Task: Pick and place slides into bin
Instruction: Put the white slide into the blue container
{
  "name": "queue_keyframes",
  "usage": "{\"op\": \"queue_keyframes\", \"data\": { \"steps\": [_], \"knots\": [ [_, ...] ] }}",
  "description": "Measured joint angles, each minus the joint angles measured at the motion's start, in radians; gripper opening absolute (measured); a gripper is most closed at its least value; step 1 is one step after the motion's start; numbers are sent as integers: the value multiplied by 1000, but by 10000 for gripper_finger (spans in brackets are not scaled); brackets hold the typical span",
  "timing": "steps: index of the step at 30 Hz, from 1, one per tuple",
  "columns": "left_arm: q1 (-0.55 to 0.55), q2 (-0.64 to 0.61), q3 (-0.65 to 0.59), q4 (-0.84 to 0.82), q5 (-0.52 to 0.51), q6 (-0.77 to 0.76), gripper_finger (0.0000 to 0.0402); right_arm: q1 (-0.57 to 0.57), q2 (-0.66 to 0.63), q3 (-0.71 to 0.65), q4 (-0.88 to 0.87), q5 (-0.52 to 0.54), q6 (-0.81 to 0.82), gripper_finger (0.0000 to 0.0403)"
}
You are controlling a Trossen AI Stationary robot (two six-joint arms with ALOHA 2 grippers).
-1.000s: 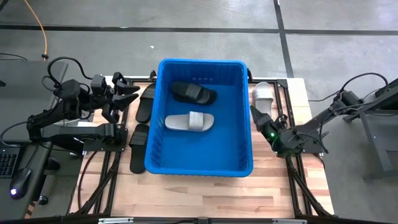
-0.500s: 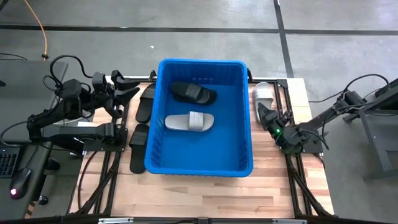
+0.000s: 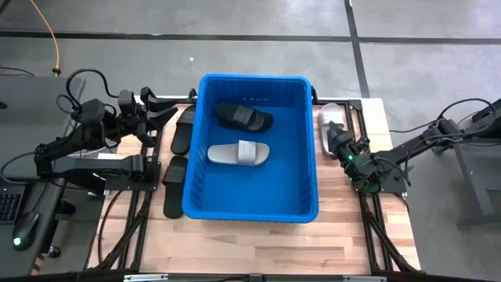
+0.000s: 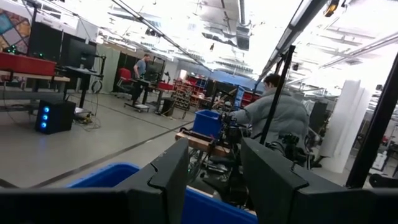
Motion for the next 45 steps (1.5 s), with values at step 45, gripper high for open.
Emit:
{"op": "queue_keyframes", "data": {
  "steps": [45],
  "knots": [
    [0, 2, 0, 4, -44, -45, 138, -560, 151, 0, -943, -514, 932, 329]
  ]
}}
